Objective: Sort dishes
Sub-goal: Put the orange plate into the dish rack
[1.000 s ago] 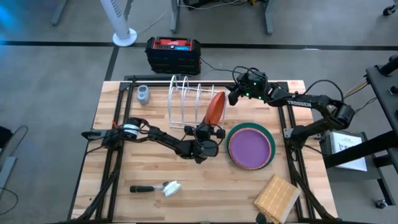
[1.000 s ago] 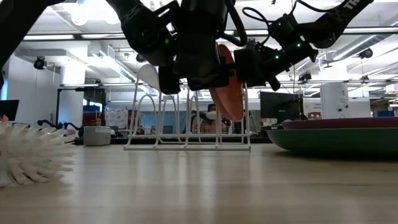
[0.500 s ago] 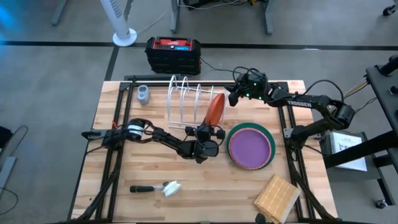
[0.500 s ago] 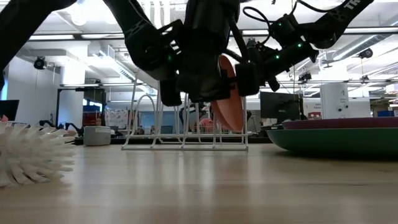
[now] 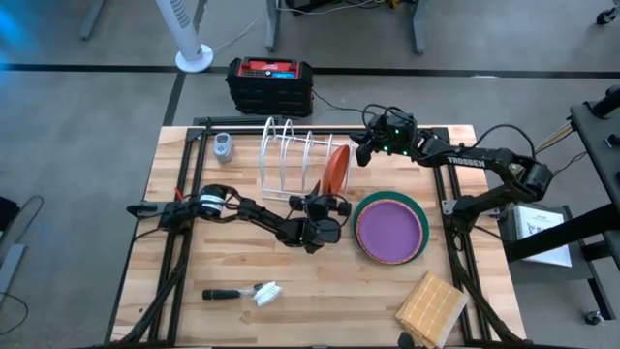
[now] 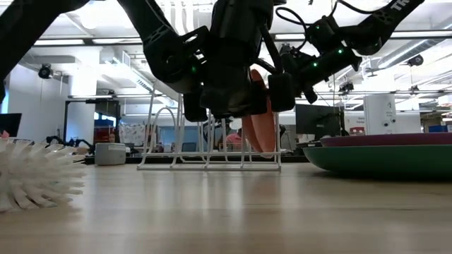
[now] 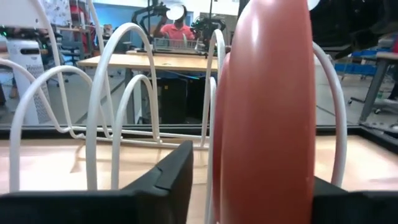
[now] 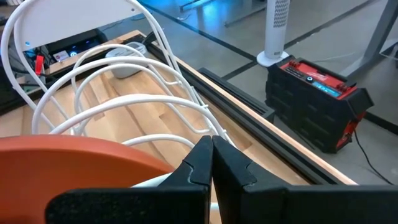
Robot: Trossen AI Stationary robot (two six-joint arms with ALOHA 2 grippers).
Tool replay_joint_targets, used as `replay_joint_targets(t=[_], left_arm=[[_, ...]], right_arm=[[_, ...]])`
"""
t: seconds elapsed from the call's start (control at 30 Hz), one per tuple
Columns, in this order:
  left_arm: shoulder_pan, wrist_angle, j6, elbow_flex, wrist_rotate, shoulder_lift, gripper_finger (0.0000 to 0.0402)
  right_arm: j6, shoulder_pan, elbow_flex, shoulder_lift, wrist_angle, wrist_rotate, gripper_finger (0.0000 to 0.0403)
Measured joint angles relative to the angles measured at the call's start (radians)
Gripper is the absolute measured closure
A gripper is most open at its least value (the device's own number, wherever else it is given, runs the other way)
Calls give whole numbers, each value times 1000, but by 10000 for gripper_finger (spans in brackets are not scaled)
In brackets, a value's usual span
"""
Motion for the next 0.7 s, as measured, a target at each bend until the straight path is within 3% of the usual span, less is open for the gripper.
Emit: replay_joint_targets(t=[0.4, 0.7], left_arm=[[-15, 3, 177, 0, -13, -37, 180], [-51, 3, 241, 0, -15, -68, 161]], right_arm=[[-11, 0, 0, -2, -9, 4, 403], [-17, 0, -5, -62, -92, 8, 403]])
